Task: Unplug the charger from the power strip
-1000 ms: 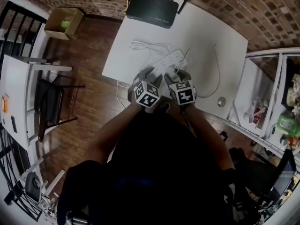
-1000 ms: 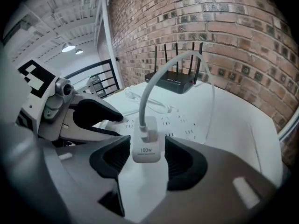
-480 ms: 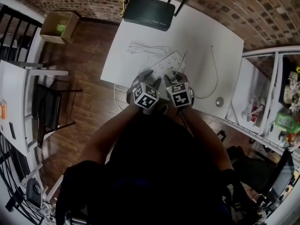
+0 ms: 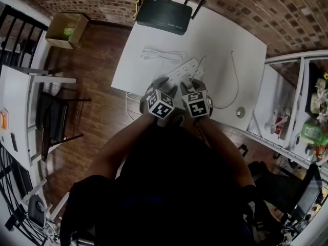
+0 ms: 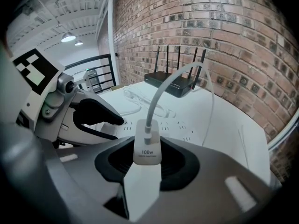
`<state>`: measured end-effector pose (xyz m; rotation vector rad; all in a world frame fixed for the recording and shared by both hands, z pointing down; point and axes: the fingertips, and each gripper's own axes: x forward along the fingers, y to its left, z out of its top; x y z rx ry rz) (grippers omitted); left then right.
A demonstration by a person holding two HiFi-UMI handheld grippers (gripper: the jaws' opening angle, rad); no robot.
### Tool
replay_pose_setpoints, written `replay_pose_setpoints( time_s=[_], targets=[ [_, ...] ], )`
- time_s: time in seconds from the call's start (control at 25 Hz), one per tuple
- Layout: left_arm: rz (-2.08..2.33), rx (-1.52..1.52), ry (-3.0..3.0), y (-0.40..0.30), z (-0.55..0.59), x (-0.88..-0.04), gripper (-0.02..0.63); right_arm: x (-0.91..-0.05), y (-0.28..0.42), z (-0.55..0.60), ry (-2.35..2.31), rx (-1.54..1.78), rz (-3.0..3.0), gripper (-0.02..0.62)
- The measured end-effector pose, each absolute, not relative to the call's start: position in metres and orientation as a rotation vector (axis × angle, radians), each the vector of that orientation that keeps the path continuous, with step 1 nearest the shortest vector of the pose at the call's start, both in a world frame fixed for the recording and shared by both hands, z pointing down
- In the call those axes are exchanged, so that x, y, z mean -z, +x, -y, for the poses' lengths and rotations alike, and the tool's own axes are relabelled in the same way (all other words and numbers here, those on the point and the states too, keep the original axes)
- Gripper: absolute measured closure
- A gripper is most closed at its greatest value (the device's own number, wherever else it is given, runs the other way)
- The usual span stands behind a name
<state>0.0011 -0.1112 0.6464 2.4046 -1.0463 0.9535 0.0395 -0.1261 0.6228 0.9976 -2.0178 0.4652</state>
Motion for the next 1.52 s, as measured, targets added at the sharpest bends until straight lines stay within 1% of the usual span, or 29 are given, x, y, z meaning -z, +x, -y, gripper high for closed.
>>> replay_pose_setpoints(
  time_s=[0.68,1.08,1.32,1.52],
  targets=[
    [1.013,-0.94,2.44,0.007,0.104,-0.648,0.411,-0.618,0.046,0.118,1.055,-0.485,2.037,0.456],
    [0.979,-0.989,2.426,0.011,0.103,-0.647,0.413,-0.614,0.049,0.116,1.097,-0.5,2.047,0.456],
    [0.991,-0.999,2.398,0.01,0.107,-0.649,0.414,-0.594,0.05,0.124,1.146,-0.447,2.131,0.456],
    [0.987,-0.993,2.393,0.01,0.107,-0.648,0.415,-0.58,0.057,0.125,1.197,-0.594,2.181,0.456]
  ],
)
